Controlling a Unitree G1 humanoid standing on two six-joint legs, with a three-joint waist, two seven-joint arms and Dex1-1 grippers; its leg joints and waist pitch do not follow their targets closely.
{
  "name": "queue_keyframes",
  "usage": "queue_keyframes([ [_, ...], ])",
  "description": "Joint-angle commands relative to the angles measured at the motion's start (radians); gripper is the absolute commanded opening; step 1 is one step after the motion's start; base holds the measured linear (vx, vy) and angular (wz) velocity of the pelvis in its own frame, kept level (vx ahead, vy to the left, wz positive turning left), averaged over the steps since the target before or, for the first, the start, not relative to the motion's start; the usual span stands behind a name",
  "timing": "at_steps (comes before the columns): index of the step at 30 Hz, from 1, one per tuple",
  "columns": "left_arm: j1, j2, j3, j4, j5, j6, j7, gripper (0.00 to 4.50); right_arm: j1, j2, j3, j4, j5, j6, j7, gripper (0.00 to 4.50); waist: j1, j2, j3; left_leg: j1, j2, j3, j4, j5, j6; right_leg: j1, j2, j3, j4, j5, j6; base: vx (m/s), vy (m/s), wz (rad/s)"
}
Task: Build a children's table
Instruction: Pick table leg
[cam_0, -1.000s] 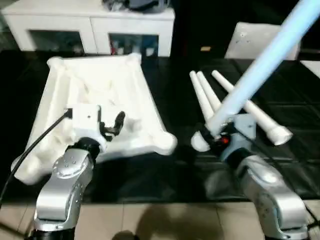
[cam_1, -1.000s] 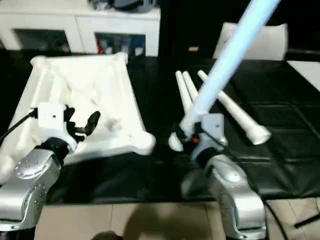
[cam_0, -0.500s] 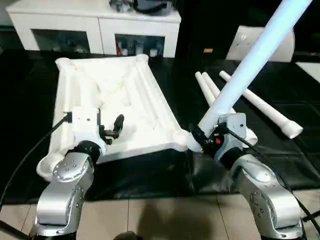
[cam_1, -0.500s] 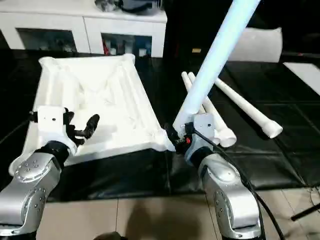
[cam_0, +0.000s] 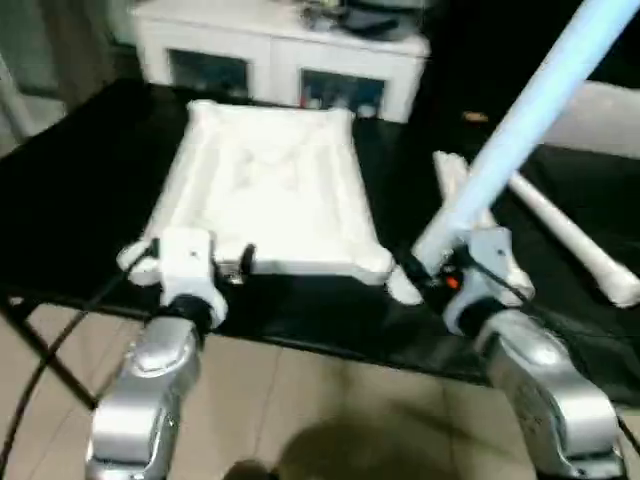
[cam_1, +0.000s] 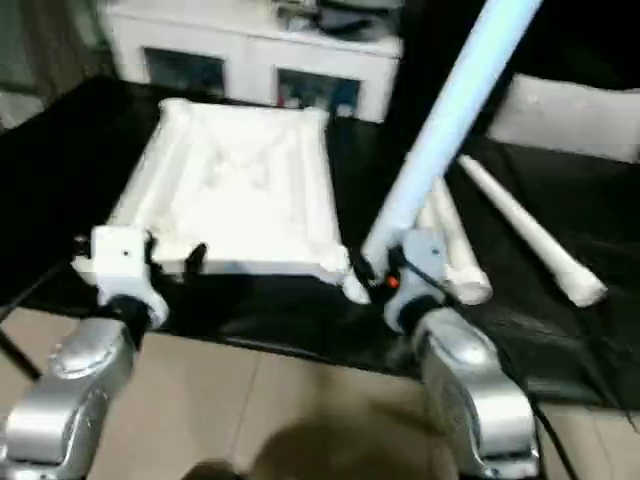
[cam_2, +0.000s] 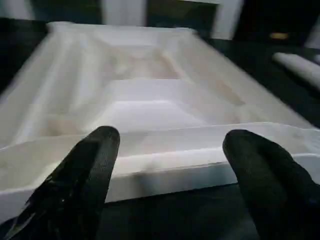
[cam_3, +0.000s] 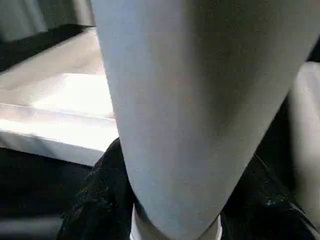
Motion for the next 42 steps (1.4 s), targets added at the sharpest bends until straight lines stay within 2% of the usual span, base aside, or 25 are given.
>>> queue_keyframes([
  [1,0.013,0.016,0.004,0.007,0.001,-0.020,-0.018,3.80,-0.003,0.004,0.001,-0.018,-0.008,-0.009,-0.011,1.90,-0.011,0.005,-0.056,0.017,0.109,-0.029,-0.096,-0.143,0.036,0.034,-0.094,0.048,-0.103,-0.153,-0.098,-0.083,-0.030,0.05],
  [3,0.018,0.022,0.002,0.007,0.004,-0.026,-0.024,3.80,0.001,0.012,-0.009,-0.022,-0.006,-0.004,-0.025,1.90,-0.024,0.013,-0.048,0.008,0.117,-0.018,-0.110,-0.209,0.039,0.037,-0.119,0.045,-0.111,-0.110,-0.135,0.000,0.000,0.00],
  [6,0.023,0.021,0.005,0.005,0.002,-0.049,-0.040,3.80,0.011,0.012,-0.009,-0.023,0.000,-0.019,-0.029,1.90,-0.021,0.005,-0.034,0.016,0.105,0.008,-0.102,-0.302,-0.003,0.023,-0.133,0.054,-0.134,-0.278,-0.124,0.000,0.000,0.00],
  [11,0.027,0.012,0.012,0.000,-0.020,-0.065,-0.051,3.80,0.016,0.011,0.001,-0.024,-0.010,-0.024,-0.023,1.90,-0.019,0.009,-0.038,0.018,0.113,0.020,-0.108,-0.274,-0.030,0.021,-0.125,0.056,-0.127,-0.242,-0.095,0.000,0.000,0.00],
  [14,0.033,0.016,-0.006,0.004,-0.013,-0.085,-0.062,3.80,0.016,0.012,0.007,-0.037,-0.013,-0.027,-0.019,1.90,-0.018,0.008,-0.036,0.041,0.109,0.027,-0.109,-0.437,-0.031,0.032,-0.121,0.053,-0.147,-0.456,-0.077,0.000,0.000,0.00],
  [18,0.037,0.022,-0.029,0.009,-0.003,-0.097,-0.080,3.80,0.013,0.008,0.003,-0.028,-0.010,-0.039,-0.019,1.90,-0.021,0.006,-0.022,0.084,0.094,0.041,-0.114,-0.524,0.000,0.055,-0.107,0.031,-0.198,-0.643,-0.072,0.049,0.015,-0.02],
  [21,0.038,0.021,-0.033,0.008,0.000,-0.098,-0.083,3.80,0.002,0.004,0.006,-0.021,-0.011,-0.048,-0.011,1.90,-0.026,0.014,-0.026,0.097,0.106,0.034,-0.139,-0.508,0.010,0.082,-0.100,0.025,-0.194,-0.522,-0.095,0.085,0.032,-0.03],
  [24,0.038,0.025,-0.039,0.009,0.004,-0.100,-0.090,3.80,-0.010,-0.002,0.011,-0.010,-0.012,-0.058,-0.001,1.90,-0.028,0.017,-0.059,0.091,0.100,0.041,-0.135,-0.214,0.118,0.120,-0.088,0.021,-0.152,-0.095,-0.166,0.139,0.022,0.00],
  [26,0.037,0.027,-0.042,0.010,0.005,-0.103,-0.094,3.80,-0.014,-0.006,0.012,-0.005,-0.016,-0.063,0.000,1.90,-0.021,0.014,-0.065,0.070,0.077,0.054,-0.114,-0.110,0.154,0.143,-0.089,0.029,-0.150,0.003,-0.168,0.124,0.004,0.02],
  [27,0.036,0.029,-0.043,0.010,0.003,-0.102,-0.097,3.80,-0.016,0.000,0.006,-0.005,-0.002,-0.056,0.003,1.90,-0.008,0.021,-0.070,0.091,0.070,0.080,-0.101,-0.064,0.125,0.142,-0.070,0.062,-0.146,0.029,-0.159,0.122,0.001,0.04],
  [28,0.035,0.029,-0.043,0.010,0.002,-0.103,-0.099,3.80,-0.017,0.000,0.004,-0.005,0.002,-0.056,0.004,1.90,-0.007,0.029,-0.069,0.148,0.101,0.083,-0.117,-0.084,0.061,0.106,-0.042,0.069,-0.121,0.030,-0.148,0.168,-0.010,-0.17],
  [29,0.033,0.031,-0.044,0.011,0.001,-0.104,-0.104,3.80,-0.017,0.000,0.001,-0.008,0.012,-0.054,0.011,1.90,-0.023,0.022,-0.059,0.214,0.172,0.046,-0.144,-0.076,0.002,0.037,-0.036,0.035,-0.064,0.014,-0.102,0.193,-0.026,-0.47],
  [30,0.034,0.032,-0.046,0.010,0.001,-0.107,-0.107,3.80,-0.014,-0.006,0.005,-0.011,0.011,-0.058,0.019,1.90,-0.036,0.015,-0.064,0.269,0.208,0.025,-0.142,-0.046,0.011,-0.021,-0.055,0.025,-0.034,0.005,-0.076,0.193,-0.026,-0.47],
  [31,0.034,0.032,-0.047,0.010,0.001,-0.107,-0.108,3.80,-0.014,-0.007,0.005,-0.012,0.011,-0.059,0.020,1.90,-0.045,-0.004,-0.065,0.229,0.180,-0.019,-0.117,0.016,0.230,-0.017,-0.101,0.029,-0.035,0.062,-0.028,0.156,-0.054,-0.22],
  [32,0.035,0.033,-0.049,0.010,0.002,-0.109,-0.109,3.80,-0.012,-0.010,0.009,-0.013,0.008,-0.062,0.023,1.90,-0.032,-0.014,-0.064,0.202,0.121,0.036,-0.077,0.005,0.263,0.013,-0.115,0.055,-0.067,0.140,-0.040,0.072,-0.037,0.05],
  [33,0.037,0.033,-0.051,0.007,0.004,-0.108,-0.109,3.80,-0.009,-0.012,0.011,-0.013,0.009,-0.060,0.027,1.90,0.009,-0.042,-0.061,0.007,-0.026,0.096,0.037,-0.115,0.244,0.208,-0.150,0.193,-0.133,0.296,-0.087,0.182,-0.056,0.15],
  [34,0.042,0.033,-0.055,0.001,0.007,-0.105,-0.108,3.80,-0.006,-0.014,0.015,-0.012,0.008,-0.060,0.032,1.90,0.030,-0.032,-0.074,-0.083,0.020,0.042,0.097,-0.063,0.171,0.265,-0.209,0.203,-0.127,0.461,-0.096,0.194,-0.027,0.02],
  [35,0.042,0.033,-0.055,0.001,0.007,-0.105,-0.108,3.80,-0.006,-0.014,0.015,-0.012,0.008,-0.060,0.032,1.90,0.030,-0.043,-0.073,-0.107,0.011,0.041,0.097,-0.031,0.138,0.268,-0.166,0.167,-0.105,0.580,-0.068,0.186,-0.024,-0.04],
  [36,0.051,0.033,-0.058,-0.009,0.010,-0.095,-0.105,3.80,-0.007,-0.014,0.018,-0.004,0.011,-0.066,0.038,1.90,0.039,-0.009,-0.072,-0.074,0.010,0.032,0.002,0.141,0.107,0.229,-0.063,0.059,-0.088,0.675,0.023,0.077,-0.005,-0.14],
  [37,0.053,0.033,-0.057,-0.011,0.010,-0.093,-0.104,3.80,-0.007,-0.014,0.018,-0.003,0.012,-0.067,0.039,1.90,0.034,0.024,-0.072,-0.037,0.036,0.021,-0.041,0.217,0.134,0.199,-0.043,0.016,-0.079,0.619,0.058,-0.082,0.025,-0.07],
  [38,0.057,0.032,-0.056,-0.015,0.009,-0.090,-0.103,3.80,-0.010,-0.013,0.018,0.001,0.014,-0.070,0.041,1.90,-0.017,0.070,-0.073,0.053,0.142,-0.093,-0.064,0.354,0.331,0.093,-0.006,-0.060,0.038,0.332,0.105,0.000,0.000,0.00],
  [39,0.063,0.034,-0.054,-0.020,0.011,-0.075,-0.100,3.80,-0.015,-0.012,0.019,0.010,0.016,-0.075,0.045,1.90,-0.022,0.062,-0.099,0.168,0.229,-0.157,-0.017,0.729,0.499,-0.037,-0.061,-0.001,0.073,0.003,0.082,0.000,0.000,0.00],
  [40,0.065,0.035,-0.053,-0.022,0.010,-0.069,-0.100,3.80,-0.017,-0.011,0.019,0.013,0.017,-0.077,0.047,1.90,-0.030,0.058,-0.106,0.174,0.244,-0.171,0.003,0.968,0.512,-0.063,-0.086,0.019,0.080,0.044,0.088,0.085,0.018,-0.09],
  [41,0.067,0.037,-0.051,-0.023,0.009,-0.062,-0.100,3.80,-0.019,-0.011,0.019,0.015,0.017,-0.079,0.049,1.90,-0.020,0.056,-0.104,0.151,0.212,-0.145,0.028,1.187,0.461,-0.063,-0.092,0.038,0.062,0.128,0.121,-0.110,0.113,0.00],
  [42,0.068,0.040,-0.044,-0.025,0.007,-0.054,-0.099,3.80,-0.021,-0.009,0.019,0.018,0.021,-0.088,0.056,1.90,0.007,0.028,-0.091,0.045,0.088,-0.025,0.000,1.175,0.256,-0.024,-0.061,0.042,-0.023,0.371,0.127,-0.110,0.113,0.00],
])
